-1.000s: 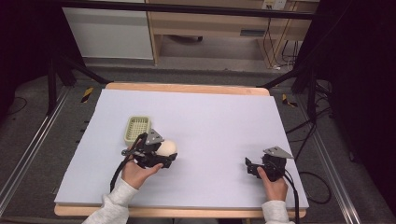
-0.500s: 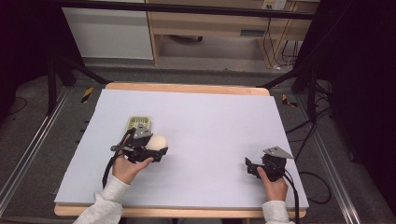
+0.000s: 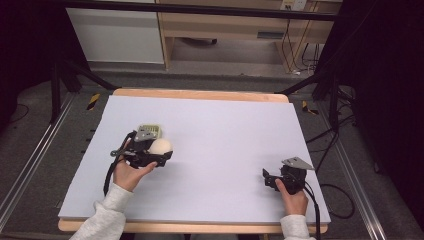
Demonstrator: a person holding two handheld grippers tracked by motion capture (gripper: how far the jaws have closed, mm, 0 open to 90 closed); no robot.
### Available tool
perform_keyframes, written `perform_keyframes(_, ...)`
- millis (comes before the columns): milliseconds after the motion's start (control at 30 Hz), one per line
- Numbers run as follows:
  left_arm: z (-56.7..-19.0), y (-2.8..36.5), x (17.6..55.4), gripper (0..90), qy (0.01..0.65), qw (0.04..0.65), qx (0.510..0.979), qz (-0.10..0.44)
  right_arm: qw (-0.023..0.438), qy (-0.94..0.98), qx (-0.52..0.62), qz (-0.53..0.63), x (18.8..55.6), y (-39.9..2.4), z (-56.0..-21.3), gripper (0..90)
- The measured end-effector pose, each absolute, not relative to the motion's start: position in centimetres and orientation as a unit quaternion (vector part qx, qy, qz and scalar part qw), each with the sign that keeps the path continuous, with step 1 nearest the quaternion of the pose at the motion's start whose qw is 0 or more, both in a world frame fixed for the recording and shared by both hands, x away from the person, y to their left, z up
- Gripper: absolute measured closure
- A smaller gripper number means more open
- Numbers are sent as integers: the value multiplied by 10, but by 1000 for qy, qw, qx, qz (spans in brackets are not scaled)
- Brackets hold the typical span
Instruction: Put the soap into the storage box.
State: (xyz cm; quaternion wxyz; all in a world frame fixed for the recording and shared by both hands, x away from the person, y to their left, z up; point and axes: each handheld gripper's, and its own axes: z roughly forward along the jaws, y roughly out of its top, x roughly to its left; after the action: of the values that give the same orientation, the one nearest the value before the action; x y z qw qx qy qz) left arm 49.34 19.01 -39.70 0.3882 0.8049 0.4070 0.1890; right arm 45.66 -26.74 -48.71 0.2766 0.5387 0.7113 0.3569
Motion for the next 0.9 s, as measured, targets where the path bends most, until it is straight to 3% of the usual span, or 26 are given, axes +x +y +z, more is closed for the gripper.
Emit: perform_keyframes(900, -398, 211, 524, 240, 437, 377, 791, 205, 275, 712, 539, 356, 457, -267, -487, 47)
